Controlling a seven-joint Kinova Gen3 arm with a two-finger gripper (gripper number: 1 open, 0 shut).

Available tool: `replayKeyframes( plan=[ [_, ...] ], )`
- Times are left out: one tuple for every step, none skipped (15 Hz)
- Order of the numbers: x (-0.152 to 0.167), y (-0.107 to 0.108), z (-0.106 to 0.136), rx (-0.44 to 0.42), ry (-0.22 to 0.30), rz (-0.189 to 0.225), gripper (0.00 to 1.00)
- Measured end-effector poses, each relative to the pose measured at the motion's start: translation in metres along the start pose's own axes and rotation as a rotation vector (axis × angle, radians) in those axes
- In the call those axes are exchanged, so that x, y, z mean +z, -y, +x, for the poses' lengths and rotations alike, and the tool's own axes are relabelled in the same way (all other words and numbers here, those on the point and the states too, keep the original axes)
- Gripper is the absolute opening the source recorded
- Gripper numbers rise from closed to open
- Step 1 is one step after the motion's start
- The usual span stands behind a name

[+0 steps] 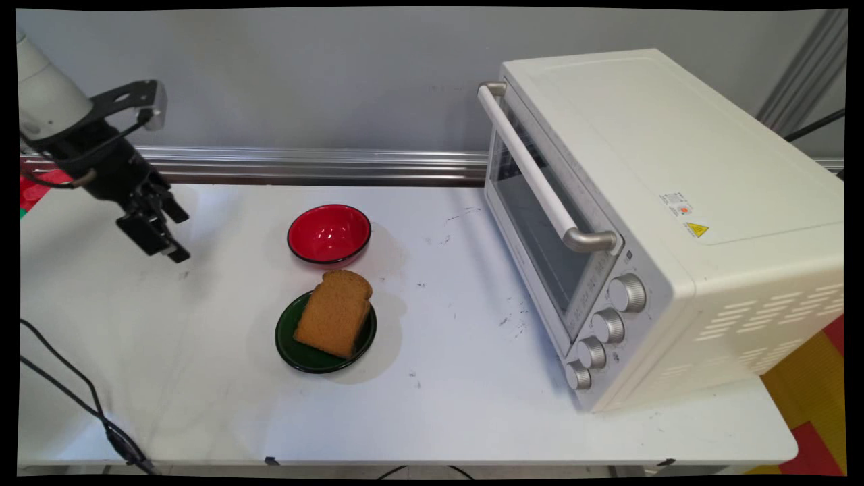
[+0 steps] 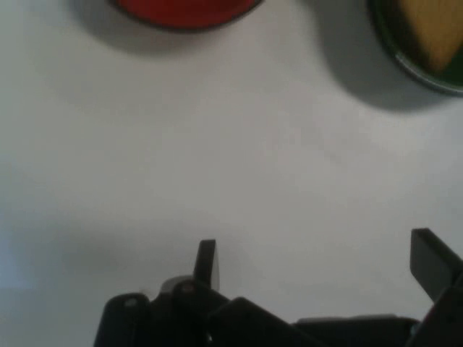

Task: Open the oven

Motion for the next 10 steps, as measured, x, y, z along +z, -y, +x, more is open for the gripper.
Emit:
replayKeyframes(
  plan=[
    [-0.003,-0.005,0.010,-0.006,-0.008,-0.002,1.00],
    [-0.007,-0.011,0.023,-0.011,-0.018,-0.003,1.00],
    [-0.011,-0.017,0.036,-0.017,-0.029,-0.003,1.00],
    [-0.014,-0.022,0.049,-0.021,-0.041,-0.002,1.00],
    [-0.018,-0.027,0.065,-0.025,-0.056,0.001,1.00],
    [-0.022,-0.032,0.078,-0.028,-0.067,0.003,1.00],
    [-0.027,-0.038,0.097,-0.031,-0.087,0.006,1.00],
    [-0.031,-0.043,0.114,-0.034,-0.104,0.009,1.00],
    [-0.036,-0.047,0.130,-0.036,-0.121,0.011,1.00],
    [-0.039,-0.050,0.143,-0.037,-0.136,0.014,1.00]
  ],
)
